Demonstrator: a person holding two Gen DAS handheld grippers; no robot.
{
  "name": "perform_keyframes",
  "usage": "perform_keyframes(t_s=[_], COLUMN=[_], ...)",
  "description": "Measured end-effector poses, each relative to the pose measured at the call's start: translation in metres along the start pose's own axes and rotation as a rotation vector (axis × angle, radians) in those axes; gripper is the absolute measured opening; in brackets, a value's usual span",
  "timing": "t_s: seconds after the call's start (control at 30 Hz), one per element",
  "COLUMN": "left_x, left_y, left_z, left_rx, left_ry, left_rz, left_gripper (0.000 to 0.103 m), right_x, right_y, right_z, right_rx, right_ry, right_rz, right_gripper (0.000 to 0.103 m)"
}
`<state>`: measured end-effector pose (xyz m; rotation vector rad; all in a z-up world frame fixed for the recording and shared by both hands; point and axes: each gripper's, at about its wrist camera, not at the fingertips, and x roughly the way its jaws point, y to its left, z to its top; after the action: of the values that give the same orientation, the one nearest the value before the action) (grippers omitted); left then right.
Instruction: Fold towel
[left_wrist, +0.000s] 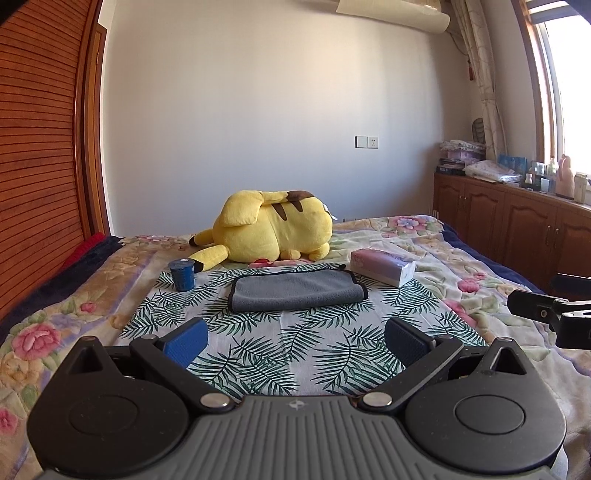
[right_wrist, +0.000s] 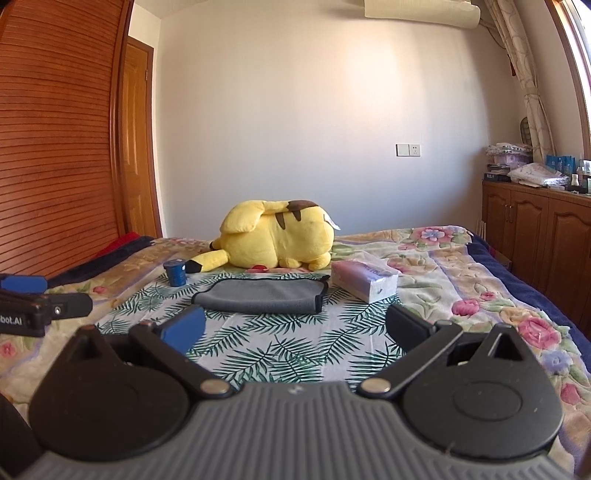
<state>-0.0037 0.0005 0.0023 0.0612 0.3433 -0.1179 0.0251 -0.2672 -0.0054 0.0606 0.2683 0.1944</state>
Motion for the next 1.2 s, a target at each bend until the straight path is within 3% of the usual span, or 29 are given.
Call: perform_keyframes(t_s=[1.2], left_x=[0.0009], left_y=[-0.0004], left_z=[-0.0023], left_rx=[0.013], left_ry=[0.002], left_rz=[0.002], left_gripper=[0.087], right_x=[0.0], right_y=[-0.0024], right_z=[-0.0005], right_rx=[0.002], right_ry=[0.002], right_rz=[-0.002], right_gripper=[0.103])
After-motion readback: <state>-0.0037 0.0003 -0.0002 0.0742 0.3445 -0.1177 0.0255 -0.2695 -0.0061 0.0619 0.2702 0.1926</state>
